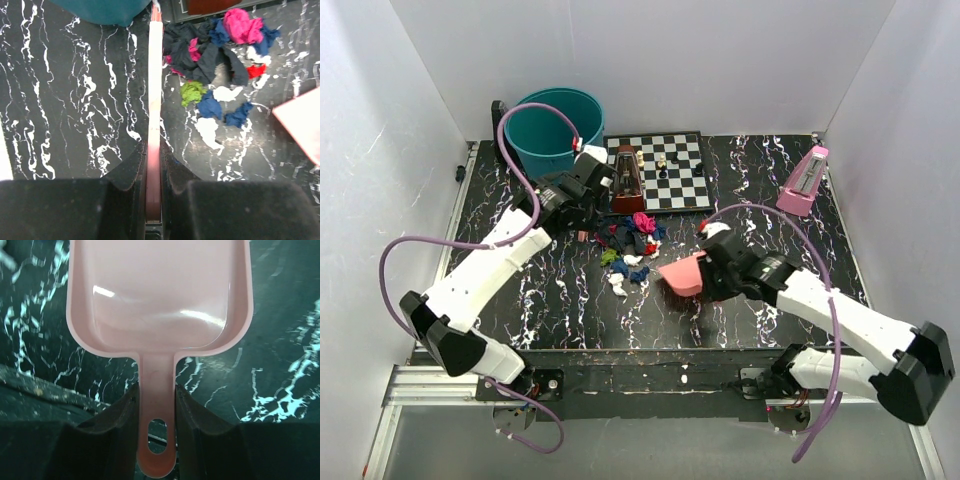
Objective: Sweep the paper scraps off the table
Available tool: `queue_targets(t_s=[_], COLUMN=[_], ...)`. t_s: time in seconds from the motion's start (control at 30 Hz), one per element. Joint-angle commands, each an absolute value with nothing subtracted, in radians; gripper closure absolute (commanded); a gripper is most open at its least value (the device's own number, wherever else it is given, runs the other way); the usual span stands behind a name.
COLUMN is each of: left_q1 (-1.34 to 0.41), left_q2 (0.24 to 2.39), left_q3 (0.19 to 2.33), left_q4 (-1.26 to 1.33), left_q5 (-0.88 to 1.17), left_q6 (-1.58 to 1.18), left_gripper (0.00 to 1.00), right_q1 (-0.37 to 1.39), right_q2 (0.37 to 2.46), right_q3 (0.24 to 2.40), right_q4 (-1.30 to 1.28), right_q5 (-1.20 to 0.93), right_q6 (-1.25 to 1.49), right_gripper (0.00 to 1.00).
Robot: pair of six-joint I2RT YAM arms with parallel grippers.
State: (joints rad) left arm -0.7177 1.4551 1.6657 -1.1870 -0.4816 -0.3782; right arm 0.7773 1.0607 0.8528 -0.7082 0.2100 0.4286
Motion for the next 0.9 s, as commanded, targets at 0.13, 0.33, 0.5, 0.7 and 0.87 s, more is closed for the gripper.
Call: queue_targets(t_s=[0.13,0.33,0.5,0.7,0.87], left_q1=[-0.707,-0.706,-0.707,-0.707,-0.719], left_q2=[1.557,1.71,1.819,1.855,1.829], left_q3=[1.534,1.606,1.672,1.726,1.726], left_q4=[-1.002,-0.983,-0.983,-1.022,-1.081], left_q5=[-0.589,-0.624,-0.615,-0.447,-0.255], left_q6=[-0.269,-0.198,-0.164,-0.144,-0.13], left_gripper=[1.0,1.0,1.0,1.0,1.0], right_q1=[0.945,0.956,0.96,0.963,0.971], right_q2=[1.121,1.089,1.149,1.247,1.311], right_q3=[0.879,0.842,0.845,0.859,0.879], right_q4=[-0.733,-0.715,-0.681,-0.608,-0.529], right_q5=[0.161,0.017,0.008,0.035,0.09], right_q6=[0.356,0.327,0.325,0.327,0.298], right_gripper=[0.99,0.99,0.99,0.99,0.99])
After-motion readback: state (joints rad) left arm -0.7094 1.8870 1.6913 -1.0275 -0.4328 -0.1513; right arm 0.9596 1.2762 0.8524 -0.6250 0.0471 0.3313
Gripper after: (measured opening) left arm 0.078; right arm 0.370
